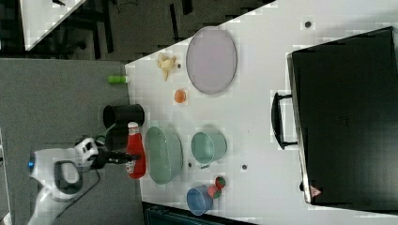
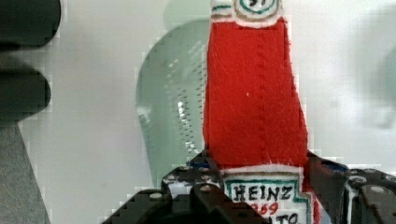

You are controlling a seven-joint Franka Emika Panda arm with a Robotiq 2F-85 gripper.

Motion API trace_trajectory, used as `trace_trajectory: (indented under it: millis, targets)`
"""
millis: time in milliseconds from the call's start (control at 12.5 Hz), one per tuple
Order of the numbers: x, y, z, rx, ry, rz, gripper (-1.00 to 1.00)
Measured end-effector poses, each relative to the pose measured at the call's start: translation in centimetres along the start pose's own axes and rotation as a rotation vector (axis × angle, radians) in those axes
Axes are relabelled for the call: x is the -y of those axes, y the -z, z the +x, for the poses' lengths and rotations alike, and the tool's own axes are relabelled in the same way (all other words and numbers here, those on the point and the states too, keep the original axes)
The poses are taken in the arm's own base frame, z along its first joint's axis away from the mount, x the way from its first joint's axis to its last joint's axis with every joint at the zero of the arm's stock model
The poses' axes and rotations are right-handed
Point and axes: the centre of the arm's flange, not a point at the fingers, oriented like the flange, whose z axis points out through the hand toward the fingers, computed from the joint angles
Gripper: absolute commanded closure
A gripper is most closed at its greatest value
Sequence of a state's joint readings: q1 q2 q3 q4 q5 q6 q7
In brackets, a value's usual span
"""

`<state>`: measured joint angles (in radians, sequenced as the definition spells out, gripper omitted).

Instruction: Pick ketchup from strainer and place it on the table

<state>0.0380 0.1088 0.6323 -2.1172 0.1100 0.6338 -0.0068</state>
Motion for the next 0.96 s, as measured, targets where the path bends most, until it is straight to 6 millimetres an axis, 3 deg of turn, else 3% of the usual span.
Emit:
trace_trajectory:
  millis: [160, 400, 720, 960]
  targets:
    - [-1.5, 4.3, 2.2, -0.037, -0.04, 0.004, -0.18]
    - [-6.7, 7.3, 7.5, -0.051, -0.087, 0.002, -0.18]
    - [-19.7, 7.7, 14.7, -0.09, -0.112, -0.101, -0.18]
    - [-29.9, 6.6, 16.8, -0.054, -0.228, -0.131, -0.18]
